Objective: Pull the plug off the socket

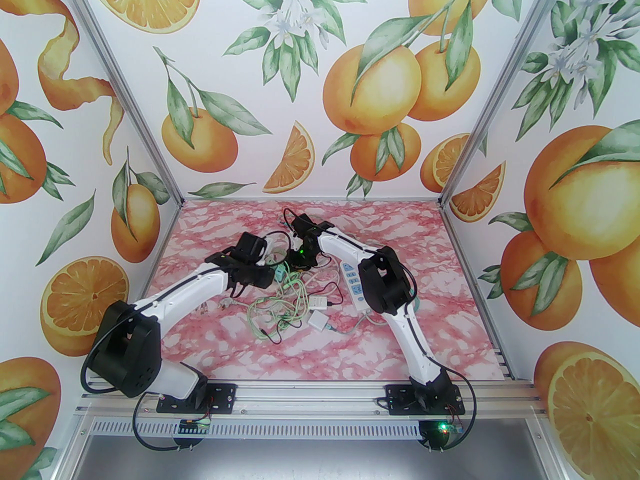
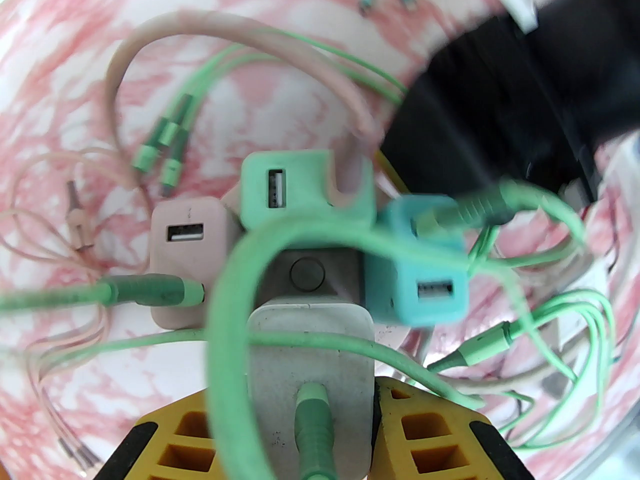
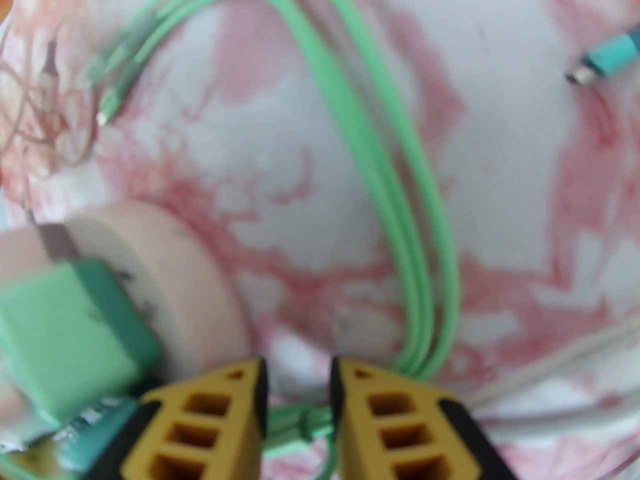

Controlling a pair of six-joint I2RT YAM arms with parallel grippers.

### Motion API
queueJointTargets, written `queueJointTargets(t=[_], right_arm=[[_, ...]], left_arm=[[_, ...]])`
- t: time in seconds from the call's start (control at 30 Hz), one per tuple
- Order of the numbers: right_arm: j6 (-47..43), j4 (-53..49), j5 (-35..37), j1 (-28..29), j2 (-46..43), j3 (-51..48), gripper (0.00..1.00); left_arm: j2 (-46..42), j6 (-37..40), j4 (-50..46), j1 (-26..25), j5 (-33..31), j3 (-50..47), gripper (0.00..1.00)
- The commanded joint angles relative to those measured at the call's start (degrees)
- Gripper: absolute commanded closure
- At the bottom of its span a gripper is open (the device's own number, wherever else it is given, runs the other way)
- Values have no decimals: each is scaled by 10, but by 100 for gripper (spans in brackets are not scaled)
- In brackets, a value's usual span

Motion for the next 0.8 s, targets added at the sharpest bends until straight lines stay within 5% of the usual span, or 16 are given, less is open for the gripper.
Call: queueJointTargets(t=[0.0, 0.3, 0.77], right_arm=[[-7, -78, 38, 16, 50, -28, 71], [2, -66, 51, 5, 30, -35, 71], [81, 115, 40, -28, -179, -143, 56]], left_arm=[[-34, -15, 62, 3, 38, 10, 100], [-27, -4, 65, -4, -21, -6, 100], [47, -76, 106, 15, -126, 13, 100]])
